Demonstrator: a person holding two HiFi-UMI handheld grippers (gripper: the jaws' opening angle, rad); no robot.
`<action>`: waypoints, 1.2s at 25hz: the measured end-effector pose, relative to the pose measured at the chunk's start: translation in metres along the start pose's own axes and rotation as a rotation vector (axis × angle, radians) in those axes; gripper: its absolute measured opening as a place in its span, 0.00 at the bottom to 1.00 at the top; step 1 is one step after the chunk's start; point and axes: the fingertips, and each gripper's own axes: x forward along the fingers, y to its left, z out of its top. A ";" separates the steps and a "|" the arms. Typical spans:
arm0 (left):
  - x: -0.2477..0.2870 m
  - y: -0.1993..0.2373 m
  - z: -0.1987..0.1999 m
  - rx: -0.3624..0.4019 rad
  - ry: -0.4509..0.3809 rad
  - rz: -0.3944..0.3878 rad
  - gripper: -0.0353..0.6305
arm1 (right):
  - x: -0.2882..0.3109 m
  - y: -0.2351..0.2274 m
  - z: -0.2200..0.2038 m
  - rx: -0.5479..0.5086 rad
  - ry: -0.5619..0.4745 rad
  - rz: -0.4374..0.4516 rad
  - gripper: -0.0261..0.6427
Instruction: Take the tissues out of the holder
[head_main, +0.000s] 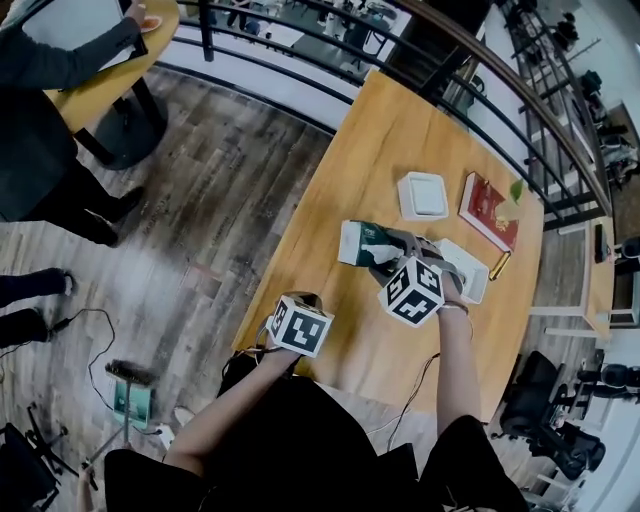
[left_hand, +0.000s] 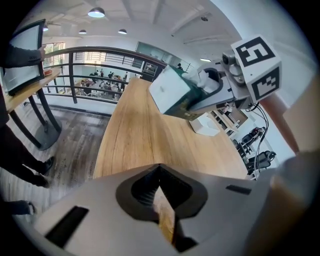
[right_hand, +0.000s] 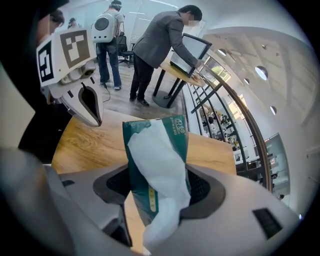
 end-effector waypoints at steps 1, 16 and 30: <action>-0.001 0.002 0.000 -0.005 -0.002 0.002 0.05 | 0.005 0.002 0.002 -0.003 0.000 0.007 0.48; -0.008 0.038 0.001 -0.086 -0.011 0.033 0.05 | 0.068 0.013 0.023 -0.022 0.034 0.086 0.48; -0.006 0.057 -0.001 -0.141 -0.013 0.037 0.05 | 0.106 0.016 0.015 -0.124 0.146 0.099 0.48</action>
